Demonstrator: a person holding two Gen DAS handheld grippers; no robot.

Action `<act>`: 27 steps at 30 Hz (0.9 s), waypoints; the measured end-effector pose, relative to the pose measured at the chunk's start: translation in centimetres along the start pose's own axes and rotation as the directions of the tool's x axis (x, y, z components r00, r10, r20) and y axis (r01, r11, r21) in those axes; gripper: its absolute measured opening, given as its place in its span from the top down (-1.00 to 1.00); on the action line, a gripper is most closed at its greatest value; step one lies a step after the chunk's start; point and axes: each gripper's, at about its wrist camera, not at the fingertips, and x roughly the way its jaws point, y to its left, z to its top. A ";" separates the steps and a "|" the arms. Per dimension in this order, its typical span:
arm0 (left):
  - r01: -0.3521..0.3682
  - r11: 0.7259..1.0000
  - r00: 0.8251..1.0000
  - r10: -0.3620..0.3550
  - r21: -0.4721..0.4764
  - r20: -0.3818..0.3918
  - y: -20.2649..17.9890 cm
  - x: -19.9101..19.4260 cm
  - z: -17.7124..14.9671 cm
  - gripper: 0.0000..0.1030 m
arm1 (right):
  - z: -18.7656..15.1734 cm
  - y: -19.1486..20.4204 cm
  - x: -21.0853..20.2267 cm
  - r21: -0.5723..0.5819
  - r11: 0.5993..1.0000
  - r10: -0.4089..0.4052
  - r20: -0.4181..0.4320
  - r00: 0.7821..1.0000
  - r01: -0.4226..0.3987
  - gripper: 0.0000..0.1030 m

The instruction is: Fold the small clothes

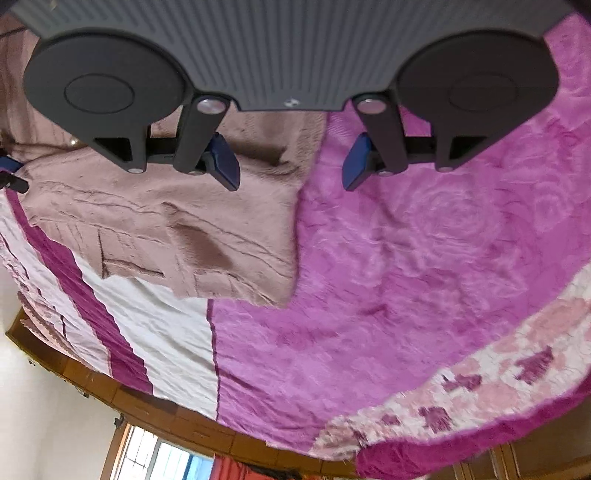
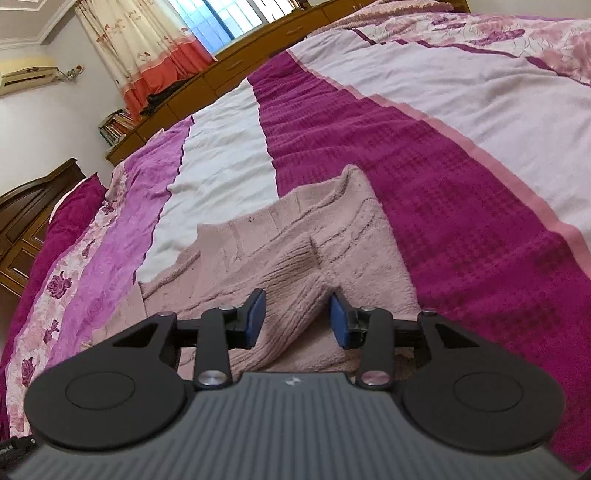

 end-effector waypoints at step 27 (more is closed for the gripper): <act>0.058 0.995 0.998 -0.060 -0.081 -0.023 1.4 2.4 1.8 0.33 | -2.0 0.3 -0.9 -0.079 0.996 0.044 -0.049 0.998 -0.048 0.58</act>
